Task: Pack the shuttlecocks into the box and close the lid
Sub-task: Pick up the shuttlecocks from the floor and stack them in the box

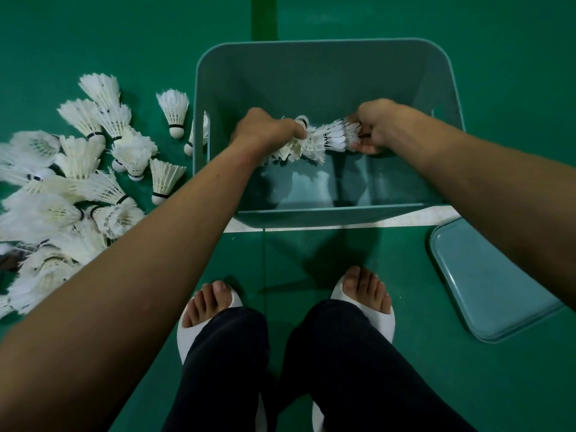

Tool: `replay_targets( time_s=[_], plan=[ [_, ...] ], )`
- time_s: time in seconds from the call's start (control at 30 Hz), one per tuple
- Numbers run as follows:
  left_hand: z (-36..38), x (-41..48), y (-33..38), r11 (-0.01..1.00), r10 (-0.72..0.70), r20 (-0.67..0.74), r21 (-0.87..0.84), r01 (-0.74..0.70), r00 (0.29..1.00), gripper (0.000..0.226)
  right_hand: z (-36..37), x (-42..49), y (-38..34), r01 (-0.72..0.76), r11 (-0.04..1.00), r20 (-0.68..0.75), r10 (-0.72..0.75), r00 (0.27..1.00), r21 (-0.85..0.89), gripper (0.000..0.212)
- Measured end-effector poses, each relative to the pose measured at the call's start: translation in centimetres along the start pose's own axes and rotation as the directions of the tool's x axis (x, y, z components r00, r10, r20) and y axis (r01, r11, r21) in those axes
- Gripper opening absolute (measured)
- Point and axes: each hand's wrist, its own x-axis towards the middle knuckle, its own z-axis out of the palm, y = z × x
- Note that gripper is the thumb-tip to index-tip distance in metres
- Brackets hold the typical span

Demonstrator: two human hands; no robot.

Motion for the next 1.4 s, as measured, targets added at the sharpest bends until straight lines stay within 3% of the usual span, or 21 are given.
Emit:
replay_targets(
  time_s=[0.1,0.2,0.33,0.4,0.47,0.5,0.57,0.67,0.73,0.83,0.9,1.0,1.03,1.13,1.23,1.4],
  plan=[
    [0.2,0.0,0.3,1.000,-0.002,-0.002,-0.026,0.002,1.000,0.054,-0.4,0.2,0.1,-0.009,0.997,-0.044,0.012,0.999,0.073,0.016],
    [-0.1,-0.4,0.5,0.996,-0.029,0.025,-0.086,0.031,0.999,0.062,-0.8,-0.2,0.0,0.030,0.995,-0.117,-0.018,0.993,0.094,0.020],
    [-0.9,-1.5,1.0,0.988,-0.048,0.022,-0.148,0.051,0.999,0.074,-1.3,-2.7,0.2,0.191,0.978,-0.179,-0.204,0.962,-0.088,0.024],
    [-1.3,-2.2,1.5,0.983,-0.044,-0.013,-0.178,0.041,0.999,0.074,-1.7,-4.3,0.5,0.311,0.916,-0.224,-0.368,0.903,-0.252,0.012],
    [-1.5,-3.3,2.1,0.973,-0.028,-0.017,-0.228,0.024,0.999,0.075,-1.8,-6.0,0.6,0.402,0.879,-0.200,-0.455,0.868,-0.257,0.011],
    [-1.5,-3.8,2.4,0.964,-0.018,-0.014,-0.266,0.014,1.000,0.074,-1.6,-6.9,0.5,0.413,0.890,-0.139,-0.441,0.887,-0.191,0.017],
    [-1.0,-4.5,2.9,0.930,0.005,-0.023,-0.367,-0.013,1.000,0.063,-1.2,-9.0,0.3,0.336,0.941,0.072,-0.333,0.940,-0.039,0.028],
    [-0.2,-5.3,3.1,0.902,0.053,-0.102,-0.421,-0.092,0.993,0.045,-0.6,-10.8,0.1,0.135,0.980,0.310,-0.175,0.934,0.145,0.034],
    [0.0,-5.3,2.8,0.919,0.099,-0.188,-0.360,-0.162,0.977,0.039,-0.6,-10.6,0.1,0.032,0.952,0.342,-0.141,0.929,0.304,0.028],
    [-0.3,-5.4,2.4,0.939,0.149,-0.150,-0.288,-0.187,0.977,0.040,-0.7,-9.9,0.2,-0.071,0.903,0.358,-0.095,0.929,0.423,0.012],
    [-0.5,-5.4,2.1,0.946,0.172,-0.128,-0.256,-0.200,0.977,0.038,-0.8,-9.3,0.3,-0.099,0.873,0.341,-0.080,0.937,0.477,0.011],
    [-1.5,-5.5,1.8,0.951,0.186,-0.253,-0.196,-0.238,0.949,0.021,-1.2,-8.1,0.6,-0.082,0.843,0.259,-0.070,0.963,0.531,0.011],
    [-1.8,-5.7,1.7,0.955,0.196,-0.283,-0.164,-0.248,0.939,0.019,-1.3,-7.7,0.9,-0.047,0.865,0.225,-0.078,0.971,0.500,0.010],
    [-2.9,-6.0,1.7,0.957,0.256,-0.288,-0.057,-0.283,0.923,0.054,-0.8,-6.4,2.1,0.123,0.977,0.182,-0.155,0.971,0.176,0.006],
    [-3.3,-5.8,2.4,0.951,0.309,-0.240,0.059,-0.303,0.920,0.069,1.3,-6.2,2.8,0.258,0.947,0.272,-0.201,0.941,-0.192,0.005],
    [-3.6,-5.1,2.5,0.920,0.382,-0.169,0.159,-0.357,0.909,0.059,6.5,-7.0,2.1,0.356,0.881,0.381,-0.228,0.896,-0.312,0.005]
  ],
)
